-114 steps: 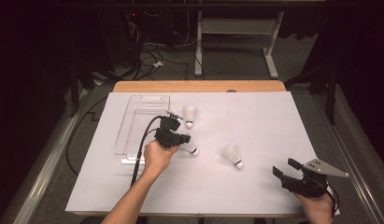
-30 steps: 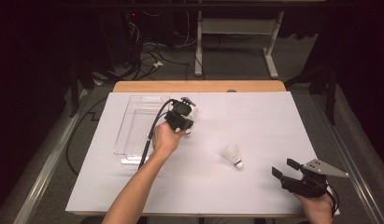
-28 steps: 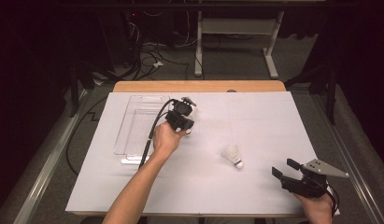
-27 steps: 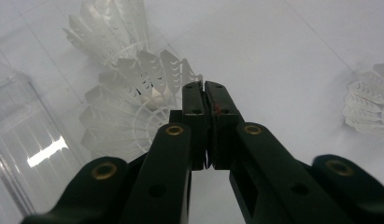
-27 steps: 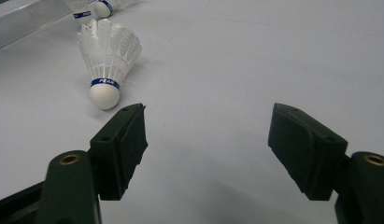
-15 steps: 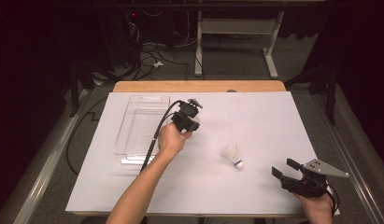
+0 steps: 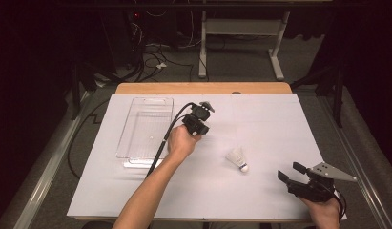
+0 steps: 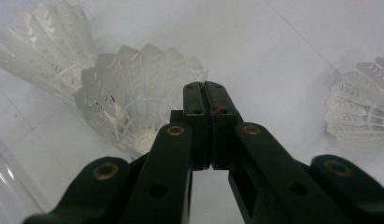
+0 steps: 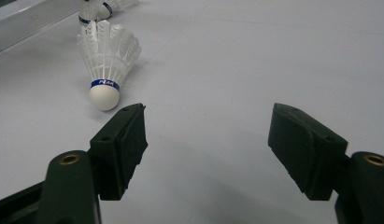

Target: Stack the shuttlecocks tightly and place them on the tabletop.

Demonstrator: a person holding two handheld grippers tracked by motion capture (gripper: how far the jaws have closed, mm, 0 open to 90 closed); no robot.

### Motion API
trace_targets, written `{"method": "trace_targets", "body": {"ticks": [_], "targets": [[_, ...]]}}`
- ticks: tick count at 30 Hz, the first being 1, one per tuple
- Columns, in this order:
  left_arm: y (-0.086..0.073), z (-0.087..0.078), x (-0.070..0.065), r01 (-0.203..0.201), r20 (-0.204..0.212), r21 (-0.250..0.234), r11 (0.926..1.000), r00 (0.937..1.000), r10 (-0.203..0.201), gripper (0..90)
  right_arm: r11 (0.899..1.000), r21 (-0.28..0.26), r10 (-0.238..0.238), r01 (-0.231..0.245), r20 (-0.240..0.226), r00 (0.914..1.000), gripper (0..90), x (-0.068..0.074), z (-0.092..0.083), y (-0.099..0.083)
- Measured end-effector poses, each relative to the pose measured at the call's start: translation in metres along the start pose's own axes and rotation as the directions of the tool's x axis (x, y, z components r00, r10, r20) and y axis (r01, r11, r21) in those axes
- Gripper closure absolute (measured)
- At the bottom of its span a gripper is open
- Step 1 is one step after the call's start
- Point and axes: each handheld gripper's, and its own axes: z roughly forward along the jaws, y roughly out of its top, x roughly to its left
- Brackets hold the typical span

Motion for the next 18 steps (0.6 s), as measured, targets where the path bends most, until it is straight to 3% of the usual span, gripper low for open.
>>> {"method": "trace_targets", "body": {"ticks": [11, 18], "targets": [[0.006, 0.009, -0.004, -0.005, 0.01, -0.001, 1.0, 0.9999, 0.005, 83.0, 1.0, 0.0, -0.001, 0.001, -0.001, 1.0, 28.2, 0.0, 0.0, 0.0], [0.012, 0.019, -0.013, -0.039, 0.014, 0.022, 0.999, 0.9992, 0.038, 82.3, 1.0, 0.001, -0.002, 0.002, -0.002, 1.0, 28.2, 0.0, 0.001, 0.0]]}}
